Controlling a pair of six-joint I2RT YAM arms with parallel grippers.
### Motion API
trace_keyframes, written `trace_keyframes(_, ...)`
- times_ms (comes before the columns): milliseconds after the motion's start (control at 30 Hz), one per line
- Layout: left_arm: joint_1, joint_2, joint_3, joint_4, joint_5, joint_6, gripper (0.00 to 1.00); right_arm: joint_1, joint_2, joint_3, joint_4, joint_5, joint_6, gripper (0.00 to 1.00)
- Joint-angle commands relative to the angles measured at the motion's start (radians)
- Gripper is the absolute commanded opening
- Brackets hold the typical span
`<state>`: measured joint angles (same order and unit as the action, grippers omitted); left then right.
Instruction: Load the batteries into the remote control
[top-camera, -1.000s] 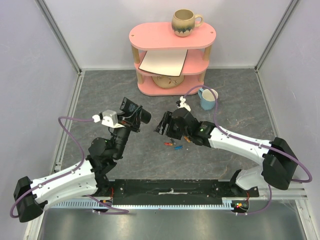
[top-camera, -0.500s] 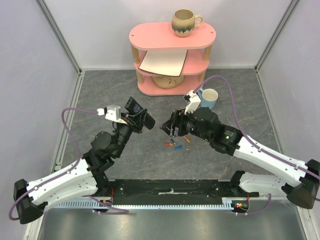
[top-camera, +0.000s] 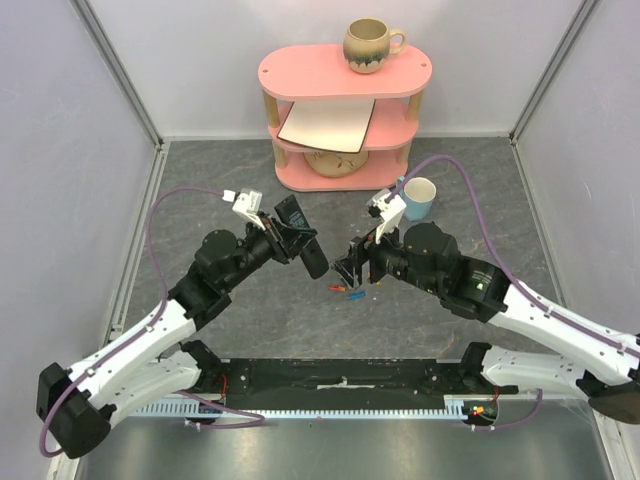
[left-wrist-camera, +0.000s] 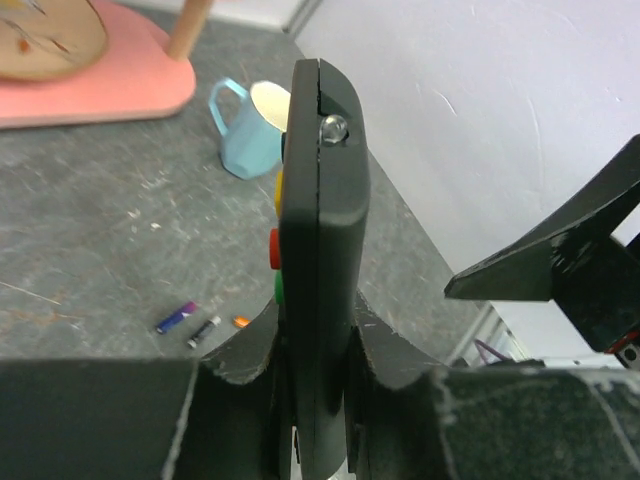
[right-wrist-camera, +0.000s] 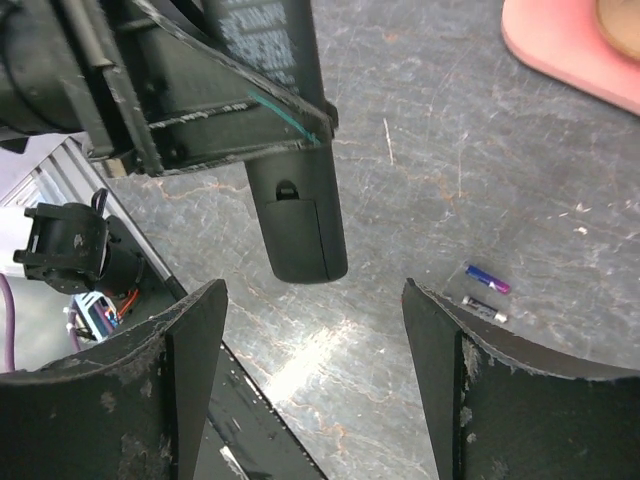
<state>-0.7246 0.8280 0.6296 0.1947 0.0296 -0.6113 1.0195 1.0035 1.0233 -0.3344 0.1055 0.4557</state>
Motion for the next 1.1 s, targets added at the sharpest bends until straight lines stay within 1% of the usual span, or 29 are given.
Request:
trace_keyframes(0, 0.037, 0.058, 0.059, 0.011, 0.230, -0.154, 0.02, 0.007, -0.078, -0.017, 0.018, 0.075, -0.069, 0.80)
trace_keyframes(67, 0.039, 0.069, 0.045, 0.050, 0.246, -0.188, 0.02, 0.007, -0.103, -0.048, 0.058, 0.115, -0.043, 0.86)
trace_keyframes(100, 0.047, 0.077, 0.023, 0.096, 0.256, -0.212, 0.03, 0.005, -0.132, -0.084, 0.087, 0.135, 0.024, 0.90)
trace_keyframes(133, 0.051, 0.082, 0.013, 0.121, 0.283, -0.217, 0.04, 0.004, -0.147, -0.103, 0.101, 0.164, 0.046, 0.96)
trace_keyframes(167, 0.057, 0.085, 0.002, 0.146, 0.297, -0.217, 0.05, 0.004, -0.163, -0.118, 0.112, 0.169, 0.064, 0.98)
trace_keyframes(267, 0.062, 0.079, -0.057, 0.210, 0.267, -0.235, 0.04, 0.004, -0.174, -0.169, 0.124, 0.192, 0.138, 0.98)
trace_keyframes(300, 0.062, 0.077, -0.105, 0.239, 0.257, -0.248, 0.02, 0.004, -0.175, -0.198, 0.130, 0.192, 0.147, 0.98)
trace_keyframes(400, 0.059, 0.048, -0.186, 0.262, 0.182, -0.242, 0.02, 0.004, -0.186, -0.255, 0.133, 0.247, 0.205, 0.98)
trace_keyframes(433, 0.057, 0.030, -0.208, 0.259, 0.115, -0.237, 0.02, 0.004, -0.192, -0.268, 0.135, 0.266, 0.225, 0.98)
trace_keyframes(500, 0.033, 0.010, -0.272, 0.265, 0.025, -0.223, 0.02, 0.004, -0.209, -0.311, 0.135, 0.324, 0.261, 0.98)
trace_keyframes(533, 0.016, -0.010, -0.292, 0.265, -0.096, -0.222, 0.02, 0.004, -0.215, -0.328, 0.135, 0.336, 0.290, 0.98)
trace_keyframes(600, -0.048, -0.026, -0.359, 0.323, -0.196, -0.190, 0.02, 0.004, -0.227, -0.368, 0.146, 0.358, 0.313, 0.98)
trace_keyframes(633, -0.073, -0.029, -0.378, 0.339, -0.306, -0.174, 0.02, 0.004, -0.227, -0.380, 0.152, 0.362, 0.328, 0.98)
trace_keyframes(667, -0.116, -0.029, -0.405, 0.383, -0.359, -0.160, 0.02, 0.004, -0.227, -0.403, 0.155, 0.367, 0.348, 0.98)
trace_keyframes(700, -0.131, -0.023, -0.421, 0.418, -0.396, -0.116, 0.02, 0.004, -0.224, -0.411, 0.166, 0.364, 0.357, 0.97)
trace_keyframes(733, -0.145, -0.011, -0.433, 0.440, -0.465, -0.104, 0.02, 0.004, -0.221, -0.419, 0.172, 0.359, 0.362, 0.97)
trace_keyframes(767, -0.156, 0.015, -0.451, 0.493, -0.486, -0.091, 0.02, 0.004, -0.206, -0.428, 0.179, 0.353, 0.371, 0.97)
trace_keyframes(867, -0.162, 0.072, -0.485, 0.578, -0.539, -0.079, 0.02, 0.004, -0.168, -0.440, 0.209, 0.329, 0.379, 0.97)
trace_keyframes(900, -0.165, 0.112, -0.493, 0.644, -0.559, -0.056, 0.02, 0.004, -0.155, -0.440, 0.221, 0.323, 0.383, 0.97)
trace_keyframes(1067, -0.185, 0.220, -0.531, 0.811, -0.626, 0.016, 0.02, 0.004, -0.080, -0.456, 0.278, 0.275, 0.390, 0.97)
